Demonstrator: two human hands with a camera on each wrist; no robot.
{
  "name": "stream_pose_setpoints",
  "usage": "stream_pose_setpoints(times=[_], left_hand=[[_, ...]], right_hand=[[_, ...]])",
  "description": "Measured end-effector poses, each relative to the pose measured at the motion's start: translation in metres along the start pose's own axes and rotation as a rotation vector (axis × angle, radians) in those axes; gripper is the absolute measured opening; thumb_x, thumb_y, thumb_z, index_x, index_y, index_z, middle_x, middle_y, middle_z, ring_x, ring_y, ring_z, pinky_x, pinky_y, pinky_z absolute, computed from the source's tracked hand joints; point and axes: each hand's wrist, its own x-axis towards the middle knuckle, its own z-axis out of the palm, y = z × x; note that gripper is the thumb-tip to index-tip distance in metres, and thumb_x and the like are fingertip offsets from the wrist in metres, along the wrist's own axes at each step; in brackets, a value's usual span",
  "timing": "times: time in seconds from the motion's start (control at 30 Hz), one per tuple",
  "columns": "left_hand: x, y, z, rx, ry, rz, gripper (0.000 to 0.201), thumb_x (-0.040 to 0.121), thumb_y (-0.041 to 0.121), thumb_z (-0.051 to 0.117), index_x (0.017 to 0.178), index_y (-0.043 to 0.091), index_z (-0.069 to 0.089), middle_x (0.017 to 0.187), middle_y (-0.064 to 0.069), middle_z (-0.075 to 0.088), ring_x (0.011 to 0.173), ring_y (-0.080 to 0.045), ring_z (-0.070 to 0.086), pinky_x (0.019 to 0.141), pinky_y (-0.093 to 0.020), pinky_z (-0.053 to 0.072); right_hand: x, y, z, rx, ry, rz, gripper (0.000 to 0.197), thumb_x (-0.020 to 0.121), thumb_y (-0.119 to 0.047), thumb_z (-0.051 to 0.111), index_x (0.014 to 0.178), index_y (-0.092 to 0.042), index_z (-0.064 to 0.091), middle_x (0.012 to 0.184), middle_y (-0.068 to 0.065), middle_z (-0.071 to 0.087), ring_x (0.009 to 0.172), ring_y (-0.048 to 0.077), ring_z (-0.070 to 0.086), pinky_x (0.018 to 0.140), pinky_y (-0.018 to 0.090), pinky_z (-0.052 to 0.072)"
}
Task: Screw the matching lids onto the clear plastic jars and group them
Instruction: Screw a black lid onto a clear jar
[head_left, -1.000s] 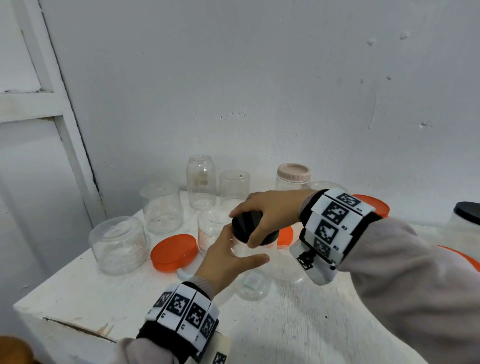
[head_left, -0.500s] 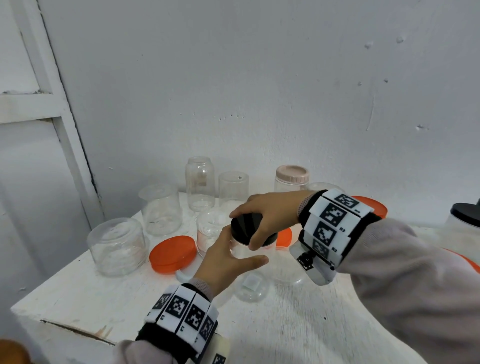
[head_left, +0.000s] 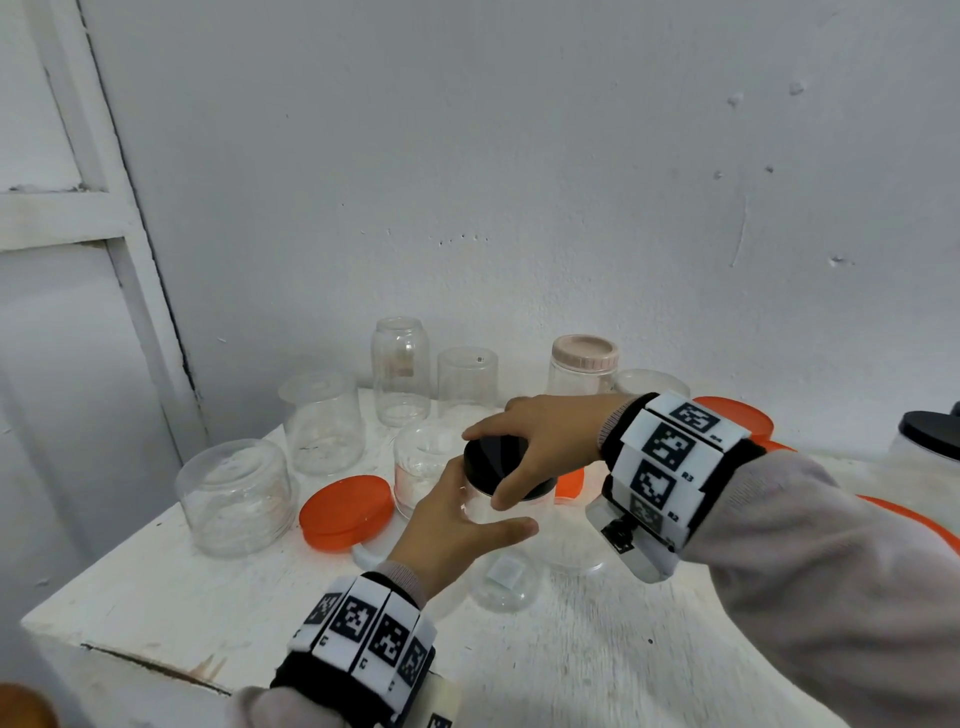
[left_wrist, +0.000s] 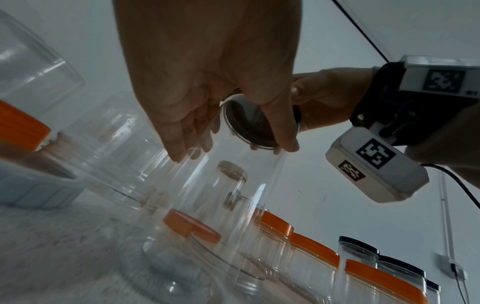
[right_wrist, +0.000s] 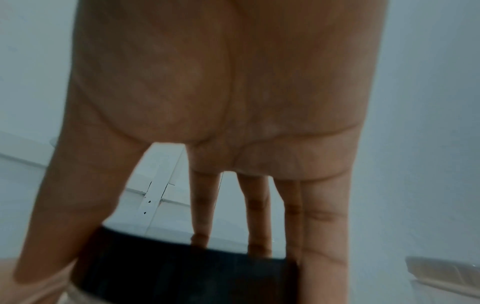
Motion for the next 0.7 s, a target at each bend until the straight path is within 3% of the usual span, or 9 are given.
stream_pose_setpoints(times=[0.1, 0.2, 0.37, 0.5, 0.6, 0.7], left_hand=[[-0.002, 0.001, 0.0, 0.002, 0.002, 0.009, 0.073, 0.069, 0.029, 0.084, 0.128, 0.036, 0.041, 0.117, 0.025, 0.053, 0.104, 0.016, 0.047, 0.07, 0.0, 0.041], [-0.002, 0.0, 0.0, -0.012, 0.012, 0.02, 0.072, 0.069, 0.026, 0.084, 0.128, 0.036, 0.043, 0.118, 0.024, 0.055, 0.1, 0.024, 0.046, 0.071, 0.005, 0.037], [-0.001, -0.003, 0.001, -0.038, 0.005, 0.023, 0.072, 0.07, 0.025, 0.083, 0.128, 0.037, 0.043, 0.121, 0.023, 0.057, 0.115, 0.01, 0.046, 0.08, -0.007, 0.039], [0.004, -0.005, -0.003, -0.02, -0.061, 0.035, 0.071, 0.073, 0.024, 0.082, 0.128, 0.041, 0.042, 0.125, 0.022, 0.057, 0.12, 0.007, 0.048, 0.09, -0.014, 0.038], [0.009, 0.0, -0.01, 0.054, -0.181, 0.038, 0.084, 0.066, 0.037, 0.084, 0.136, 0.041, 0.036, 0.131, 0.022, 0.052, 0.126, 0.003, 0.043, 0.105, -0.024, 0.034], [0.017, 0.008, -0.027, 0.237, -0.312, 0.02, 0.093, 0.061, 0.052, 0.083, 0.137, 0.048, 0.031, 0.137, 0.03, 0.038, 0.129, 0.004, 0.033, 0.104, -0.022, 0.027]], right_hand=[[-0.002, 0.002, 0.006, -0.003, 0.029, -0.001, 0.078, 0.079, -0.065, 0.06, 0.146, -0.043, 0.026, 0.117, -0.009, 0.037, 0.11, 0.014, 0.043, 0.089, 0.032, 0.043], [-0.005, 0.003, 0.014, -0.015, 0.068, 0.008, 0.072, 0.082, -0.068, 0.051, 0.145, -0.043, 0.026, 0.123, -0.002, 0.039, 0.115, 0.019, 0.038, 0.095, 0.04, 0.042], [-0.007, 0.002, 0.031, -0.018, 0.159, 0.003, 0.07, 0.088, -0.066, 0.042, 0.148, -0.036, 0.022, 0.129, 0.008, 0.037, 0.117, 0.026, 0.032, 0.098, 0.041, 0.038], [-0.01, 0.0, 0.046, -0.005, 0.24, 0.03, 0.069, 0.091, -0.064, 0.036, 0.15, -0.033, 0.017, 0.135, 0.011, 0.034, 0.12, 0.029, 0.029, 0.1, 0.041, 0.036], [-0.016, 0.0, 0.055, 0.062, 0.301, 0.066, 0.07, 0.091, -0.065, 0.037, 0.15, -0.033, 0.017, 0.138, 0.01, 0.032, 0.12, 0.028, 0.028, 0.1, 0.041, 0.035], [-0.031, 0.009, 0.06, 0.183, 0.347, 0.095, 0.071, 0.089, -0.065, 0.041, 0.149, -0.037, 0.018, 0.141, 0.005, 0.031, 0.122, 0.025, 0.029, 0.1, 0.038, 0.034]])
